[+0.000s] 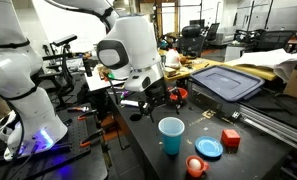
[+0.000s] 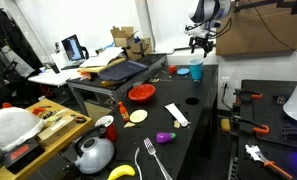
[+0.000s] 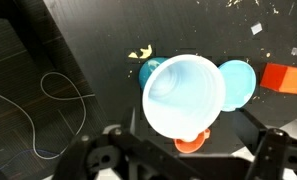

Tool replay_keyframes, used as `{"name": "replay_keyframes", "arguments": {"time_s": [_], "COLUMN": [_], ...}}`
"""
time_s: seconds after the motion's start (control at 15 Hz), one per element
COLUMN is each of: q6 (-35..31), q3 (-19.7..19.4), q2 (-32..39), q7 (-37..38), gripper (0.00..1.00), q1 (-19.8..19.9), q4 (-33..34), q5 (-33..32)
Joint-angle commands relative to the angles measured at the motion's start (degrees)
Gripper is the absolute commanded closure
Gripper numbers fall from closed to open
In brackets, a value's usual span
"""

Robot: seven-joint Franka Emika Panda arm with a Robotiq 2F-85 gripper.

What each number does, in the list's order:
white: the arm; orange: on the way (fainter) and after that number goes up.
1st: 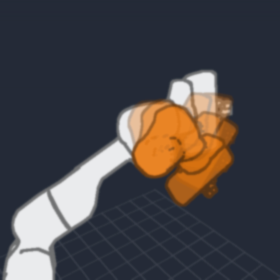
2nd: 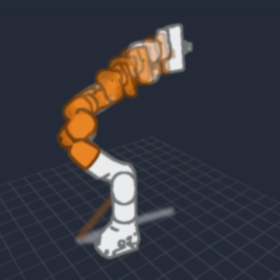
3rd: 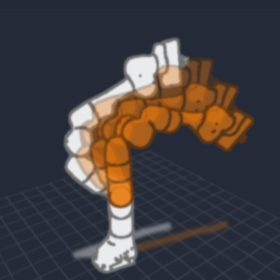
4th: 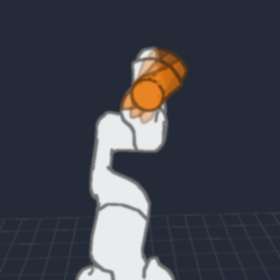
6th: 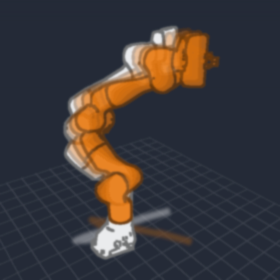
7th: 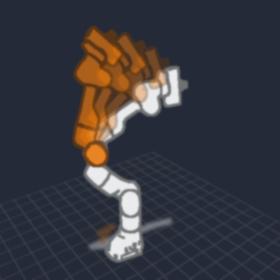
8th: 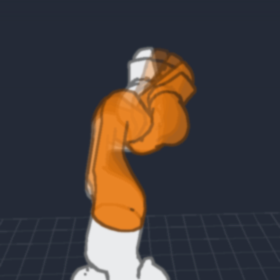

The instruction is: Move the stacked blue cups to the right.

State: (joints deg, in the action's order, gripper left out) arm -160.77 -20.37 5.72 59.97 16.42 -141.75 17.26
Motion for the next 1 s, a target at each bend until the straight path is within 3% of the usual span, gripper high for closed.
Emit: {"name": "replay_keyframes", "arguments": {"time_s": [0.0,0.53,0.93], "q6": [1.94,7.63,9.01], "q3": [-0.39,4.94,7.76], "q2": [-4.3,-6.8,-8.48], "q7": [1.28,-4.18,-11.45], "gripper": [0.0,0.0,0.0], "q1": [-1.47,-3.33,-4.34], "q4": [-1.02,0.93,0.76], "q5": [-7.9,-15.23,-16.95]}}
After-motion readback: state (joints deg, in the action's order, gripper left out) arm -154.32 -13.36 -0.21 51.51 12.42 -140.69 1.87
